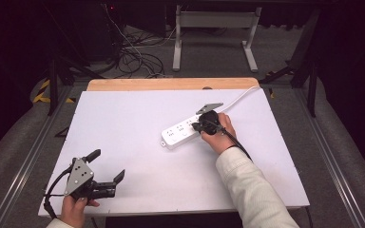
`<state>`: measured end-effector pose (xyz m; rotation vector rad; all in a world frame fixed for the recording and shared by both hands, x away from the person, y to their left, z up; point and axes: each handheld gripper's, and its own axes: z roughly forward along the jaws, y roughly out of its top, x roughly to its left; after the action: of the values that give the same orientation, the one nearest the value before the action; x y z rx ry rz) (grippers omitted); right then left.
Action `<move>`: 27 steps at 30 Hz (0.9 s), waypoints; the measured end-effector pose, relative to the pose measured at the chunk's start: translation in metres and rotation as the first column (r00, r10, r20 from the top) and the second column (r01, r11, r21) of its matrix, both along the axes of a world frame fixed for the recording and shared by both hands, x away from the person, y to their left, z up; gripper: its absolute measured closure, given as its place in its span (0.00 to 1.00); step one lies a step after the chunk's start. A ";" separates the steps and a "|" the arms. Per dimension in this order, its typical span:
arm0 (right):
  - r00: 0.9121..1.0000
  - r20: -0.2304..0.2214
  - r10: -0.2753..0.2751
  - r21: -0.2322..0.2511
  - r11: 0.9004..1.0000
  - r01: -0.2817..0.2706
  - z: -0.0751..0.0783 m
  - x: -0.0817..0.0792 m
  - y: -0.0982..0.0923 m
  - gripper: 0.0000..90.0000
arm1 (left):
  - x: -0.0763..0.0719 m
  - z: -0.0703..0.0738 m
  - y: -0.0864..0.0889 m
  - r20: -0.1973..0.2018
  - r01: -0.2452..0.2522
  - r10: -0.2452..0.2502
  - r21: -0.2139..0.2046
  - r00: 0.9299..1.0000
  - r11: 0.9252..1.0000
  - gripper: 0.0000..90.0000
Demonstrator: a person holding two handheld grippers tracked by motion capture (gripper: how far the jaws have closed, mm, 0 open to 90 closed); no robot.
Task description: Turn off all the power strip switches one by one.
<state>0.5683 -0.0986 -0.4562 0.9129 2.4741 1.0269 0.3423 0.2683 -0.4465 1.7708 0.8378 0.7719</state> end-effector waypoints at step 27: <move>1.000 0.021 -0.021 -0.011 1.000 0.021 0.010 -0.004 0.004 1.00 | 0.000 0.000 0.001 0.003 0.000 0.000 -0.005 1.000 1.000 0.02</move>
<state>0.5645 -0.0949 -0.4461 0.9176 2.4452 1.0098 0.3419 0.2692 -0.4461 1.7653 0.8368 0.7713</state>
